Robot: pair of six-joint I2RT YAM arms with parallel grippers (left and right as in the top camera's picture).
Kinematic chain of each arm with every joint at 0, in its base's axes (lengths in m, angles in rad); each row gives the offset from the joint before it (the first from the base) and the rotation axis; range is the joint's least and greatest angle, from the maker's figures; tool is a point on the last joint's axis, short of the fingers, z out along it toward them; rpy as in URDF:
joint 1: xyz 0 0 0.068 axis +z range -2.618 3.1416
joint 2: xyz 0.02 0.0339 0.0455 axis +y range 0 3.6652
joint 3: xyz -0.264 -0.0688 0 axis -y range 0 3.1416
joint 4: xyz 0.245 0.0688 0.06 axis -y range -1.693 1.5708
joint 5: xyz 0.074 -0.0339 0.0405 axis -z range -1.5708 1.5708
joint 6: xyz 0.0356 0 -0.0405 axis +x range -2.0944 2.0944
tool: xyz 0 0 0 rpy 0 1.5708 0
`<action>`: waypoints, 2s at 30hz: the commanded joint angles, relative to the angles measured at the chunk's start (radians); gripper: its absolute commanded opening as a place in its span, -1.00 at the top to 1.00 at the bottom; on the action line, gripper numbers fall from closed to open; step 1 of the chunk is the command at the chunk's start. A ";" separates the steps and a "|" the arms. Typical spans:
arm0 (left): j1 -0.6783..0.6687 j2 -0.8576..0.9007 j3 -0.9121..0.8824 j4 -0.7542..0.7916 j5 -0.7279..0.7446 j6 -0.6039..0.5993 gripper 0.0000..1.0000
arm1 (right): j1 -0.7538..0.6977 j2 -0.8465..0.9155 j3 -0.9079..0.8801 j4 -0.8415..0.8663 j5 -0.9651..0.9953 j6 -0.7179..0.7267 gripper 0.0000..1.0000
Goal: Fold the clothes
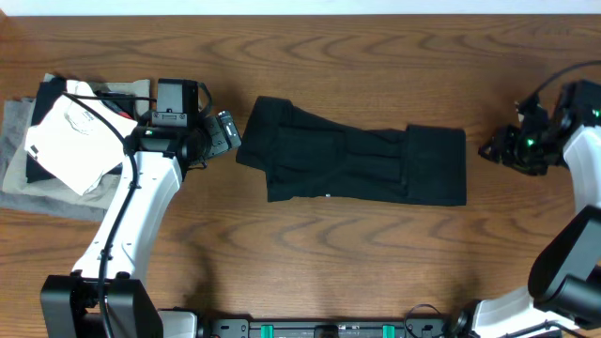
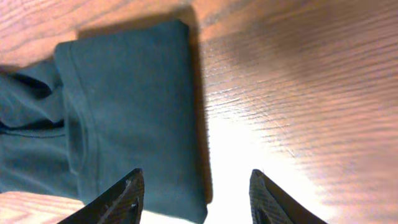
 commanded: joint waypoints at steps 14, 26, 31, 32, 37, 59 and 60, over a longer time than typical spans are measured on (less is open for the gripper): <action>0.006 0.000 -0.013 -0.006 -0.012 0.006 -0.96 | -0.042 0.213 -0.098 0.064 -0.223 -0.084 -0.08; 0.006 0.000 -0.013 -0.007 -0.012 0.006 -0.96 | -0.029 0.372 -0.102 0.093 -0.292 -0.084 0.16; 0.006 0.000 -0.013 -0.010 -0.012 0.006 -0.96 | -0.030 0.373 -0.100 0.113 -0.287 -0.051 0.84; 0.006 0.000 -0.013 -0.011 -0.012 0.006 -0.96 | -0.031 0.373 -0.100 0.119 -0.273 -0.034 0.93; 0.006 0.000 -0.013 -0.012 -0.012 0.006 -0.96 | -0.039 0.361 -0.075 0.095 -0.173 0.008 0.98; 0.006 0.000 -0.013 -0.010 -0.012 0.006 -0.96 | -0.041 0.025 0.076 -0.190 0.412 0.202 0.98; 0.006 0.000 -0.013 -0.010 -0.013 0.006 -0.96 | -0.032 0.017 0.076 -0.193 0.412 0.202 0.98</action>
